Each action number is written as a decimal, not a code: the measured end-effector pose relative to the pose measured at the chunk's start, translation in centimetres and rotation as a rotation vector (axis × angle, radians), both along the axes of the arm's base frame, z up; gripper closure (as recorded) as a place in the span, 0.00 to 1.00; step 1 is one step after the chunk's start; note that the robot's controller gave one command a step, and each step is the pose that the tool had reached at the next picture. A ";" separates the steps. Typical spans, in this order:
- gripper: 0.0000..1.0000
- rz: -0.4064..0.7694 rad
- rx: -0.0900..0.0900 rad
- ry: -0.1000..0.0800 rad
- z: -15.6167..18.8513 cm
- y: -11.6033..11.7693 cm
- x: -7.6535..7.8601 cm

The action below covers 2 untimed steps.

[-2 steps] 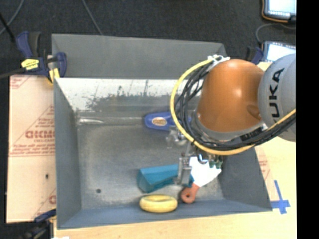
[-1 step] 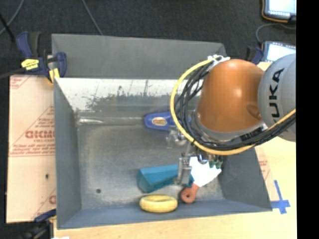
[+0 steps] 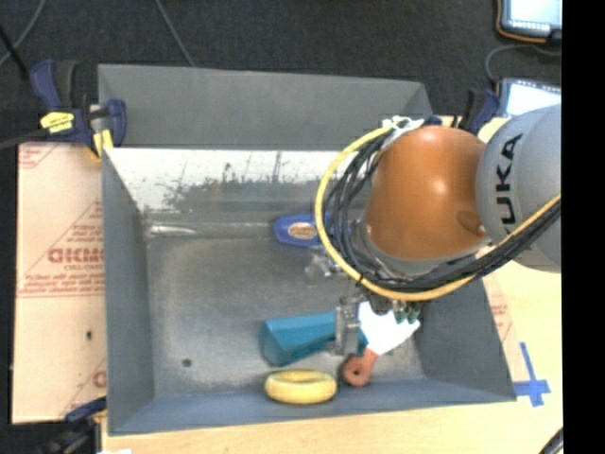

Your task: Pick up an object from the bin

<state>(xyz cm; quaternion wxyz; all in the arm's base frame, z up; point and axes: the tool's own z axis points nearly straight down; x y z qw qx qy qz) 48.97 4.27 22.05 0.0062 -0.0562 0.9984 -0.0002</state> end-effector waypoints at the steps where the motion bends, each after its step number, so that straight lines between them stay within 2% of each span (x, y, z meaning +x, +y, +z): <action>1: 0.00 0.171 -0.001 0.011 -3.7 0.4 -0.6; 2: 0.00 0.021 0.001 0.005 -4.5 0.5 -0.5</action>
Offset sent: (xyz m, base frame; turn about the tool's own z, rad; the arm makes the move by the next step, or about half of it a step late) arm -0.0052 0.0071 -0.0531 -0.0606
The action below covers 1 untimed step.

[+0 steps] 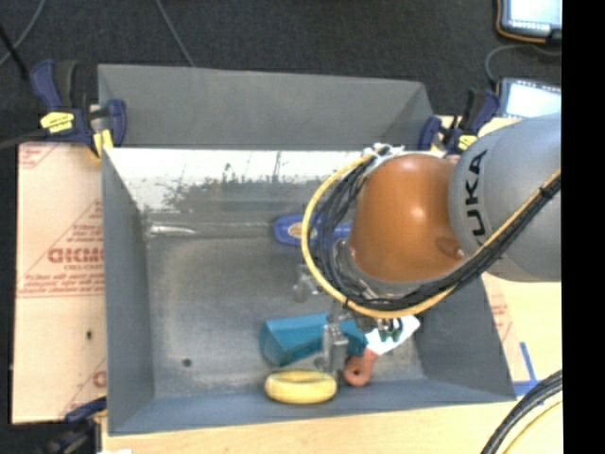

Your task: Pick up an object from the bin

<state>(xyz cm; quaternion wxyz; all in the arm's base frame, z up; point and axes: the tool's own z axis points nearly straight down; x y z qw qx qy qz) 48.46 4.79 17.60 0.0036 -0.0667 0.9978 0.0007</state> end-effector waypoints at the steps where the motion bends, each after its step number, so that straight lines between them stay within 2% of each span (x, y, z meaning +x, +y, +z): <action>1: 0.00 0.137 -0.002 -0.002 -1.9 0.0 1.9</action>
Offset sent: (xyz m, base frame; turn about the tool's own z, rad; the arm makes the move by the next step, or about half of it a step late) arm 0.0353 0.0099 -0.0540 0.3284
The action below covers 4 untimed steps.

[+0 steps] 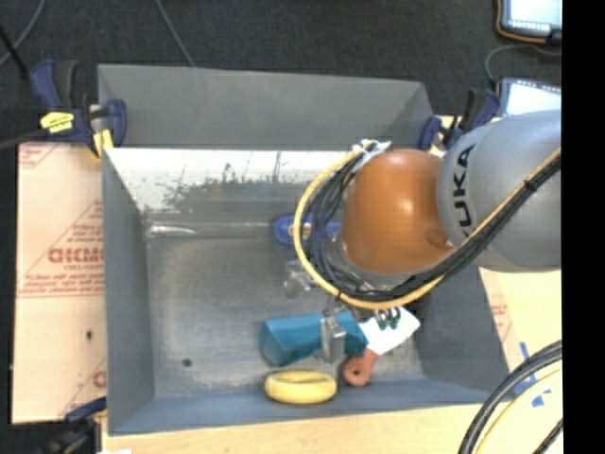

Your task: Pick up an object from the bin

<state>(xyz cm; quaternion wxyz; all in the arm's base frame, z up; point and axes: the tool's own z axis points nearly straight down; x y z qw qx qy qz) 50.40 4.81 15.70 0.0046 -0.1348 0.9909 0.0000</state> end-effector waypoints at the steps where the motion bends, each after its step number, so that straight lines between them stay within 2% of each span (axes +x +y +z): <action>1: 0.00 0.115 -0.001 0.002 -1.1 0.2 0.6; 2: 0.00 -0.102 0.002 -0.001 -3.5 0.5 1.1; 3: 1.00 -0.142 0.003 -0.003 -7.5 -0.8 1.7; 4: 1.00 -0.143 0.003 -0.003 -7.5 -0.8 1.7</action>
Offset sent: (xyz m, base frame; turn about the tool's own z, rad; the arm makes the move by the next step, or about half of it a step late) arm 0.0156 0.0117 -0.0734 0.0058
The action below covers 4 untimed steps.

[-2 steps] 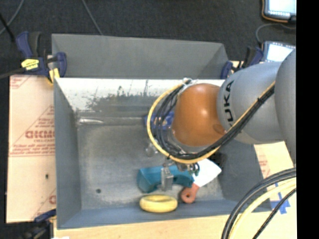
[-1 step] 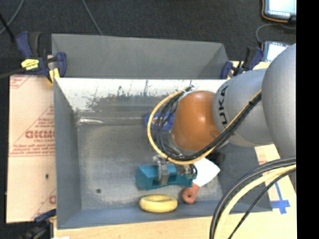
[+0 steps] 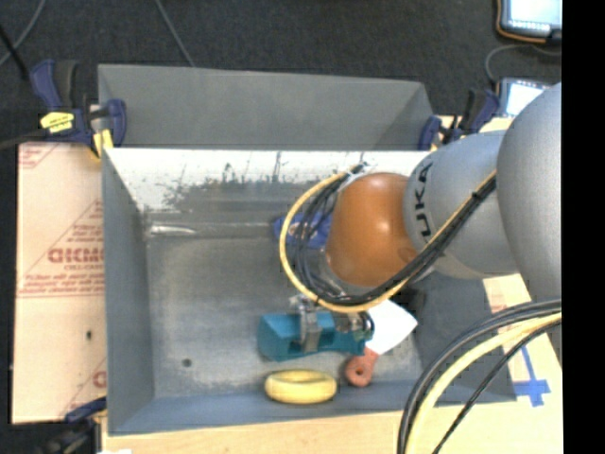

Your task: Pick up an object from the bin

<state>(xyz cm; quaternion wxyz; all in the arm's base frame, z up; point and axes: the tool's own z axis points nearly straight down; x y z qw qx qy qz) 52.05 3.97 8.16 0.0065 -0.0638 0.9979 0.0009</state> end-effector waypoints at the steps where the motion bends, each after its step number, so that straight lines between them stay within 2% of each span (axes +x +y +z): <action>1: 1.00 0.008 -0.002 0.015 3.7 0.0 -0.4; 2: 1.00 0.010 -0.003 0.009 6.1 0.0 -0.3; 3: 1.00 0.017 -0.003 0.010 8.3 1.3 3.8; 4: 1.00 0.007 -0.003 0.017 12.0 2.3 1.3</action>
Offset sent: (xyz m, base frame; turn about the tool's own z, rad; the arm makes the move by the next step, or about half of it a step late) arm 0.0005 -0.0004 0.0351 0.0687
